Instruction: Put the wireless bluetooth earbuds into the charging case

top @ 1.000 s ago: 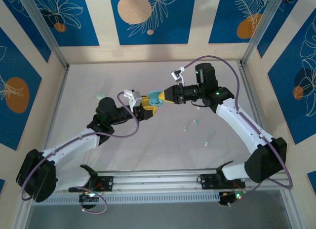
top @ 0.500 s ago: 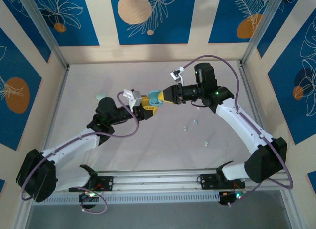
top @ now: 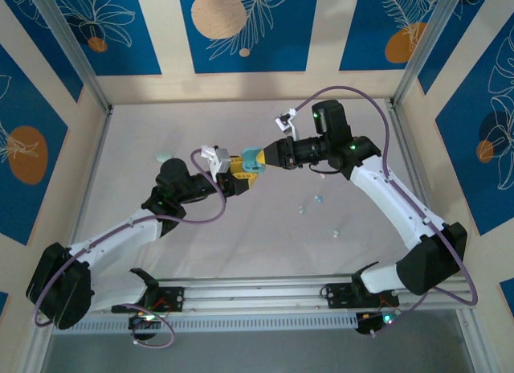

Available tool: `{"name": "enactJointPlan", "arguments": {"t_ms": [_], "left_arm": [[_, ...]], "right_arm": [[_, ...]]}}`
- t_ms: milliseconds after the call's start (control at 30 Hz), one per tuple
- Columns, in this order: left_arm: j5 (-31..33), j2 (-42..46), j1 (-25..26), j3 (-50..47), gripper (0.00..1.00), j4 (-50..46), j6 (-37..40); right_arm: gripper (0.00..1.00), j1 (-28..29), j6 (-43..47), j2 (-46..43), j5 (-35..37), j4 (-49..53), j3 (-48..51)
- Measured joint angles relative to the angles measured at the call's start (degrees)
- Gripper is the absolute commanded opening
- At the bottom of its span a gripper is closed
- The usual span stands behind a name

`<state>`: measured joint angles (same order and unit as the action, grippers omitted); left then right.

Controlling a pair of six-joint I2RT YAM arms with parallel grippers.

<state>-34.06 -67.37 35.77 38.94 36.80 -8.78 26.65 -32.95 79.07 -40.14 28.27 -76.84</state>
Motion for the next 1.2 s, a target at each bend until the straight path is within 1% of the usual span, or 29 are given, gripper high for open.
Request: {"name": "enactJointPlan", "arguments": {"t_ms": [267,367,433,533,800,1033,1200], "left_arm": [[0.0,0.02,0.0,0.0,0.36,-0.31,-0.35],[0.0,0.02,0.0,0.0,0.36,-0.57,-0.35],[0.02,0.02,0.0,0.0,0.36,-0.81,-0.35],[0.04,0.04,0.0,0.0,0.36,-0.81,-0.33],[0.02,0.37,0.0,0.0,0.36,-0.79,-0.15],[0.02,1.18,0.0,0.0,0.36,-0.02,-0.11],[0.02,1.22,0.0,0.0,0.36,0.07,-0.11]], "right_arm": [[0.27,0.63,1.7,0.02,2.54,2.25,-1.09],[0.29,0.74,1.9,0.02,3.04,2.67,-1.18],[0.31,0.76,1.92,0.02,3.43,2.91,-1.36],[0.39,0.79,1.97,0.02,3.8,3.56,-1.92],[0.47,0.76,2.1,-0.59,4.61,4.85,-2.89],[0.48,-0.22,2.12,-3.43,6.21,5.66,-2.89],[0.47,-3.43,1.79,-8.02,9.09,4.9,-0.52]]}}
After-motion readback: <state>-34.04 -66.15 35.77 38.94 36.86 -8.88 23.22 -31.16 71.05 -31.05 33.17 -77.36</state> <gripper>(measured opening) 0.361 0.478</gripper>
